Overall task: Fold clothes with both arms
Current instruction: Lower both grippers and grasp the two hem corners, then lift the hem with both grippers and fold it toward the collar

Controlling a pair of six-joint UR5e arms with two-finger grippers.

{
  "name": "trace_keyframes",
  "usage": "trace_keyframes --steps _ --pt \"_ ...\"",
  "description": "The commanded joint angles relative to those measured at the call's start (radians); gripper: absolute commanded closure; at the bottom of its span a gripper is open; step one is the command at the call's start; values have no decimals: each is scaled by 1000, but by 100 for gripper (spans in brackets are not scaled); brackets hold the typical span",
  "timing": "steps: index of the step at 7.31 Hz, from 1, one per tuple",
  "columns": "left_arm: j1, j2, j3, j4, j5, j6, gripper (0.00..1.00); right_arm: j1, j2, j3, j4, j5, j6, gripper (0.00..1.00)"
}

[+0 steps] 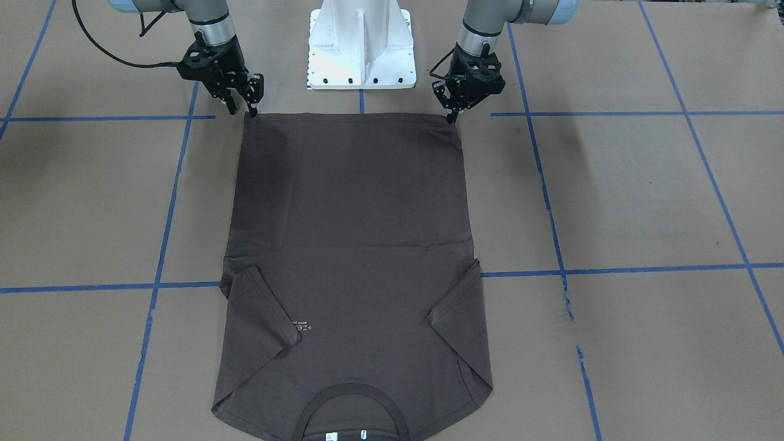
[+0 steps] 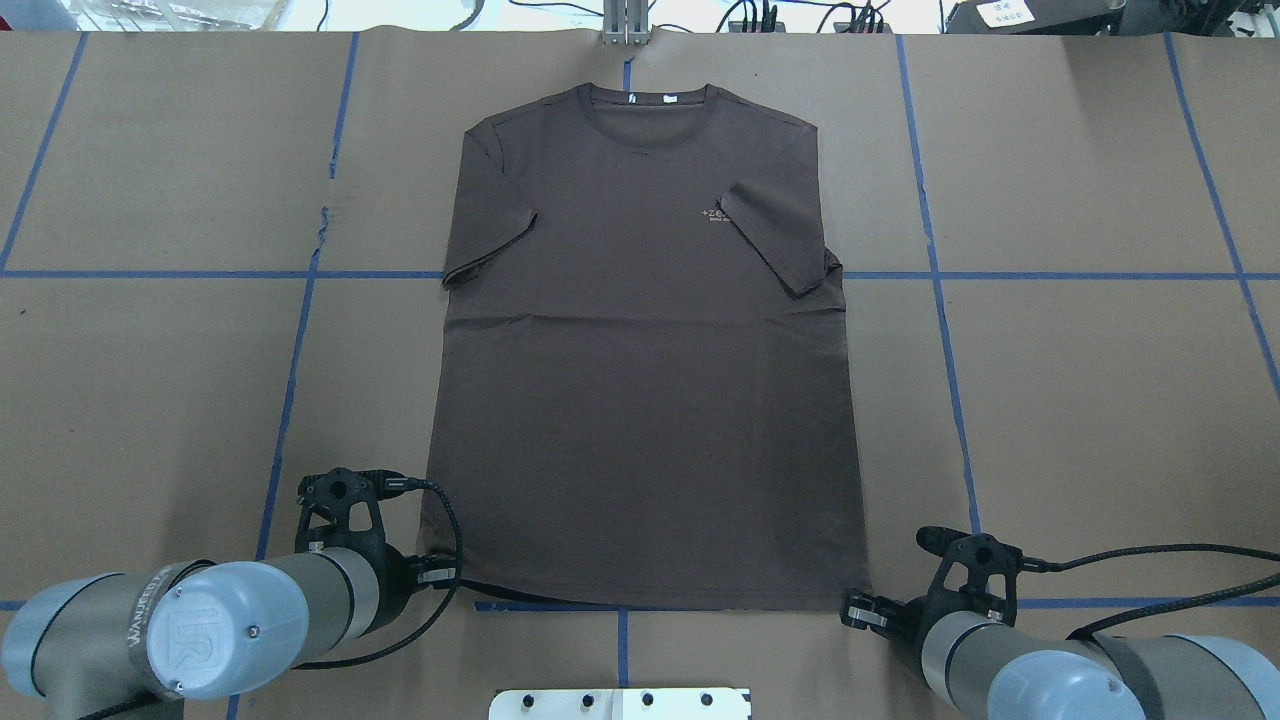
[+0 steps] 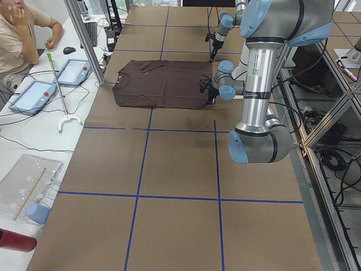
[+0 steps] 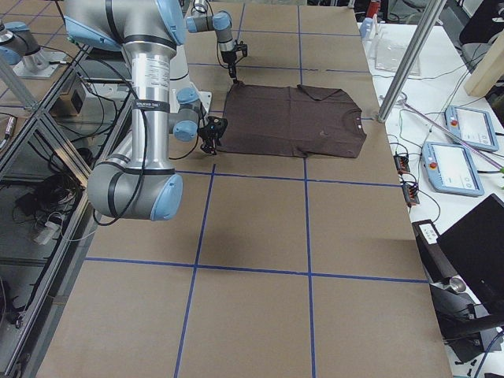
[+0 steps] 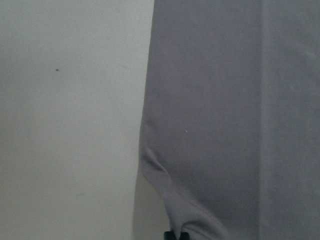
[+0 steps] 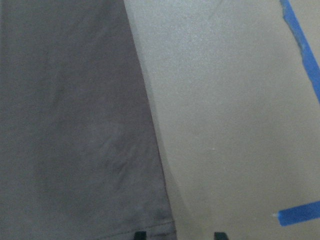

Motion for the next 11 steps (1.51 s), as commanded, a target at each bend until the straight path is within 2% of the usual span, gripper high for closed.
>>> trace_keyframes --steps 1,2,6,7,8,9,10,11 --pt "-4 1 -1 1 6 0 100 -10 28 -8 0 -7 0 83" --pt "-4 1 0 1 6 0 100 -10 33 -8 -2 -10 0 100" --pt "-4 1 -4 1 3 1 100 23 33 21 -11 -12 -8 100" --pt "-5 10 -42 22 0 5 100 32 23 125 -132 -4 -8 100" --pt "-5 17 -146 118 -3 5 100 28 23 262 -294 37 -5 100" --pt "-4 14 -302 283 -46 3 100 22 20 373 -377 60 -5 100" --pt "-7 1 -480 464 -137 5 100 23 25 485 -487 89 -5 100" --pt "-13 -31 -565 575 -182 9 100 43 36 573 -570 128 -5 100"
